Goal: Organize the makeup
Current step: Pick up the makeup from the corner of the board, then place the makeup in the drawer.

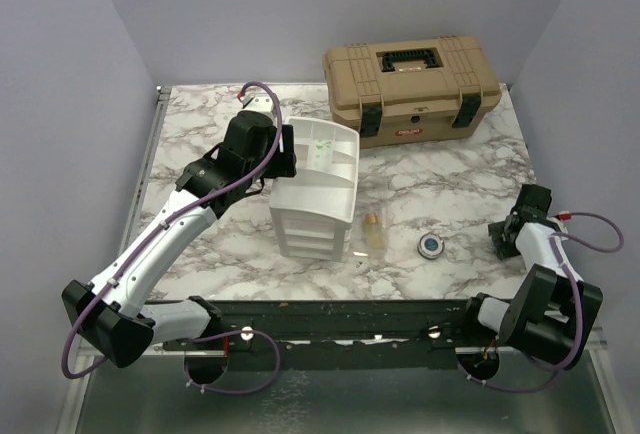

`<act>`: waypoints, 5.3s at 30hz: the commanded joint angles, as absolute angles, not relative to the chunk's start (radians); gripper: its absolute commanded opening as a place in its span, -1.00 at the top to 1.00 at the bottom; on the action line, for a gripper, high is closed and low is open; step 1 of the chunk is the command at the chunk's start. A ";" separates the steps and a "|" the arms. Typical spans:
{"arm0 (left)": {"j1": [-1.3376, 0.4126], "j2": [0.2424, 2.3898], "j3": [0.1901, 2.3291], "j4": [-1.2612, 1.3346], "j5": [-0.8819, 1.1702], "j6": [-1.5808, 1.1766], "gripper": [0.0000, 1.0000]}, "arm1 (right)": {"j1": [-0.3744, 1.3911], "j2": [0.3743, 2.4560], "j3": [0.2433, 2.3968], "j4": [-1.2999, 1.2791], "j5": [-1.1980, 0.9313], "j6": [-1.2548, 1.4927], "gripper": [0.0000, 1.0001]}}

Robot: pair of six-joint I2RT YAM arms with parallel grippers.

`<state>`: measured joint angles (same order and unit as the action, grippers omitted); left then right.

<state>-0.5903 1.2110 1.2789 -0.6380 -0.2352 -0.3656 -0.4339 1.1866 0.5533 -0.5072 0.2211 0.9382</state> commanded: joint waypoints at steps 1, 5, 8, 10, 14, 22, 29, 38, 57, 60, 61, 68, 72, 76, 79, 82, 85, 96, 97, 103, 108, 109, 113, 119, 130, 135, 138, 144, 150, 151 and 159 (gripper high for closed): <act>-0.587 1.210 1.283 -0.652 -0.237 -0.361 -0.40 | -0.440 1.172 0.551 -0.473 0.156 0.867 0.20; -0.588 1.211 1.276 -0.648 -0.236 -0.367 -0.40 | -0.440 1.229 0.544 -0.386 -0.036 0.784 0.18; -0.589 1.215 1.276 -0.646 -0.228 -0.369 -0.40 | -0.438 1.311 0.547 -0.351 -0.150 0.760 0.18; -0.589 1.211 1.274 -0.646 -0.226 -0.370 -0.40 | -0.434 1.355 0.570 -0.357 -0.182 0.717 0.17; -0.587 1.208 1.267 -0.645 -0.227 -0.373 -0.40 | -0.409 1.400 0.606 -0.369 -0.198 0.623 0.12; -0.589 1.212 1.254 -0.635 -0.215 -0.383 -0.39 | -0.205 1.485 0.685 -0.399 -0.170 0.510 0.10; -0.589 1.199 1.243 -0.632 -0.215 -0.380 -0.39 | -0.136 1.542 0.696 -0.397 -0.200 0.474 0.09; -0.589 1.213 1.243 -0.626 -0.194 -0.380 -0.39 | -0.023 1.544 0.786 -0.505 -0.144 0.432 0.05; -0.589 1.205 1.247 -0.624 -0.211 -0.368 -0.39 | 0.092 1.660 0.970 -0.618 0.227 0.442 -0.39; -0.588 1.201 1.246 -0.624 -0.213 -0.370 -0.39 | 0.092 1.684 0.990 -0.619 0.264 0.467 -0.21; -0.587 1.198 1.244 -0.624 -0.214 -0.371 -0.39 | 0.092 1.681 0.985 -0.612 0.276 0.473 -0.15; -0.588 1.188 1.242 -0.624 -0.229 -0.375 -0.39 | 0.092 1.529 0.935 -0.556 0.182 0.451 0.16; -0.589 1.200 1.257 -0.612 -0.201 -0.382 -0.39 | 0.092 1.444 0.920 -0.531 0.036 0.437 0.21; -0.586 1.205 1.250 -0.611 -0.202 -0.381 -0.39 | 0.093 1.403 0.911 -0.522 -0.091 0.456 0.24; -0.588 1.203 1.236 -0.610 -0.201 -0.386 -0.39 | 0.106 1.378 0.911 -0.518 -0.178 0.448 0.24; -0.587 1.191 1.206 -0.609 -0.200 -0.402 -0.38 | 0.136 1.348 0.913 -0.494 -0.322 0.397 0.24; -0.589 1.171 1.176 -0.597 -0.198 -0.419 -0.38 | 0.172 1.331 0.938 -0.498 -0.407 0.375 0.25; -0.588 1.167 1.167 -0.594 -0.186 -0.414 -0.38 | 0.323 1.361 0.990 -0.512 -0.444 0.396 0.26; -0.589 1.167 1.168 -0.594 -0.185 -0.413 -0.38 | 0.341 1.366 0.990 -0.507 -0.438 0.402 0.26; -0.587 1.163 1.177 -0.594 -0.184 -0.413 -0.38 | 0.436 1.460 1.024 -0.512 -0.399 0.443 0.26; -0.588 1.150 1.175 -0.595 -0.183 -0.417 -0.38 | 0.524 1.576 1.112 -0.582 -0.274 0.471 0.25; -0.588 1.148 1.175 -0.595 -0.182 -0.416 -0.38 | 0.538 1.592 1.123 -0.594 -0.247 0.479 0.26; -0.589 1.141 1.173 -0.595 -0.183 -0.416 -0.38 | 0.566 1.635 1.148 -0.611 -0.220 0.507 0.24; -0.588 1.139 1.169 -0.595 -0.184 -0.416 -0.38 | 0.601 1.665 1.163 -0.651 -0.188 0.506 0.22; -0.588 1.158 1.182 -0.595 -0.176 -0.414 -0.38 | 0.622 1.640 1.126 -0.653 -0.207 0.498 0.11; -0.588 1.167 1.184 -0.595 -0.166 -0.413 -0.38 | 0.631 1.666 1.135 -0.653 -0.215 0.488 0.10; -0.588 1.165 1.184 -0.596 -0.169 -0.416 -0.38 | 0.636 1.672 1.141 -0.654 -0.208 0.489 0.08; -0.587 1.157 1.183 -0.597 -0.176 -0.415 -0.38 | 0.638 1.656 1.132 -0.650 -0.190 0.488 -0.02; -0.587 1.154 1.178 -0.597 -0.178 -0.412 -0.38 | 0.639 1.618 1.130 -0.645 -0.188 0.493 -0.04; -0.587 1.154 1.178 -0.597 -0.177 -0.412 -0.38 | 0.639 1.602 1.127 -0.641 -0.189 0.498 -0.05; -0.589 1.153 1.174 -0.597 -0.171 -0.415 -0.38 | 0.640 1.417 1.098 -0.591 -0.125 0.540 -0.13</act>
<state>-0.5892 1.1576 1.1835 -0.5636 -0.2012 -0.4217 0.6315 1.5173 1.1088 -0.6312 -0.1940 0.5087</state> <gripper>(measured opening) 0.692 0.549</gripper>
